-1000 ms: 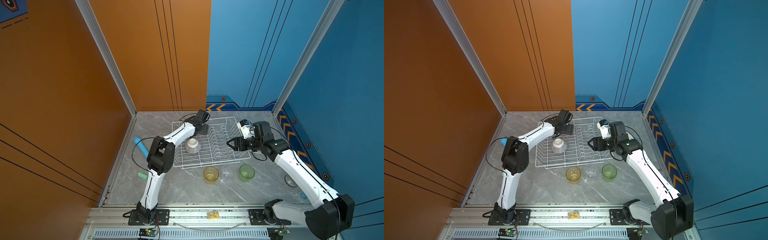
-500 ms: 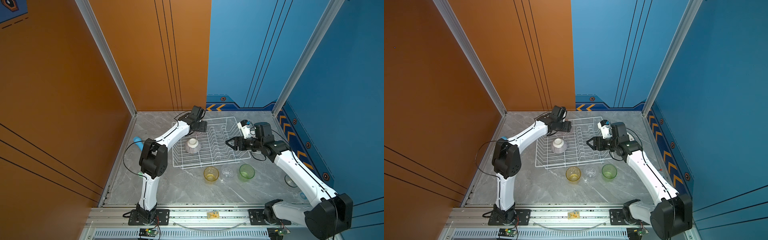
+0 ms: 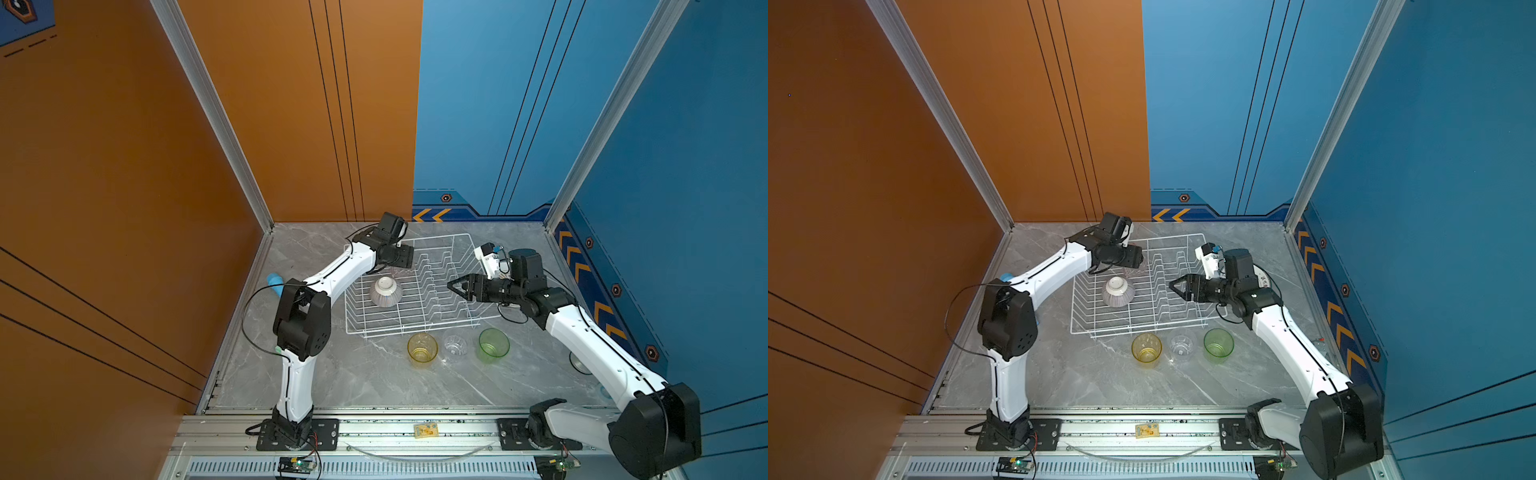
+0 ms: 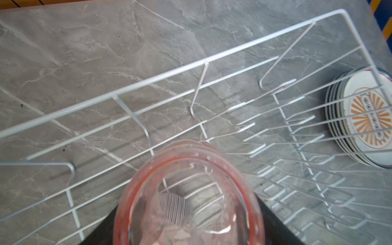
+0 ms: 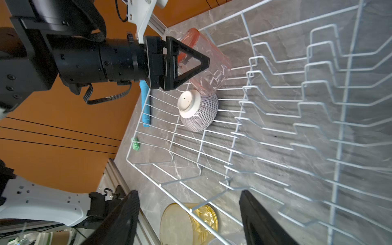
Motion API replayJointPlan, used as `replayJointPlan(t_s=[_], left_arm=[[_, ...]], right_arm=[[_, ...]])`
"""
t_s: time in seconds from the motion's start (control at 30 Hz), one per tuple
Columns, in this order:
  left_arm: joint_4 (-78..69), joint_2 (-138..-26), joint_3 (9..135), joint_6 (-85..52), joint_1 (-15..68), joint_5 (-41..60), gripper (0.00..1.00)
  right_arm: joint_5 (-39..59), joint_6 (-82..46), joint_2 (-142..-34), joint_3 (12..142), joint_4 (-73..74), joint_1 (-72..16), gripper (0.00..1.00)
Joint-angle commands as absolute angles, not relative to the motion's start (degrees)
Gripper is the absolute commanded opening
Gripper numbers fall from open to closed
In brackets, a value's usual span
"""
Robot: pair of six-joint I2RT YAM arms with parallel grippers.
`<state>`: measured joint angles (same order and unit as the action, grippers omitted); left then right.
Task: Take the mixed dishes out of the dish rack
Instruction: 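Grasp the pink glass in the rack with the left gripper, then lift the pink glass toward the right gripper while the right gripper approaches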
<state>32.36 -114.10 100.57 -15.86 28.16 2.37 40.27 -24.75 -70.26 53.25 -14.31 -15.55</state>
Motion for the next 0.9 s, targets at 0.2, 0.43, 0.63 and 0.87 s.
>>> replayJointPlan(t_s=[0.2, 0.43, 0.63, 0.87], left_arm=[[32.96, -97.91, 93.26, -15.55, 27.51, 15.64, 0.55], [32.12, -90.82, 88.78, -17.69, 27.77, 23.25, 0.55], [26.09, -84.88, 83.78, -21.13, 27.74, 27.98, 0.55], [16.15, -80.92, 78.73, -26.98, 27.28, 33.52, 0.56]], right_arm=[[49.42, -38.77, -69.25, 46.17, 7.92, -15.46, 0.6], [50.49, -49.72, -69.08, 41.05, 26.19, -16.57, 0.43], [52.13, -63.01, -71.67, 37.6, 46.37, -18.03, 0.42], [54.4, -75.98, -77.05, 37.08, 65.15, -20.2, 0.38]])
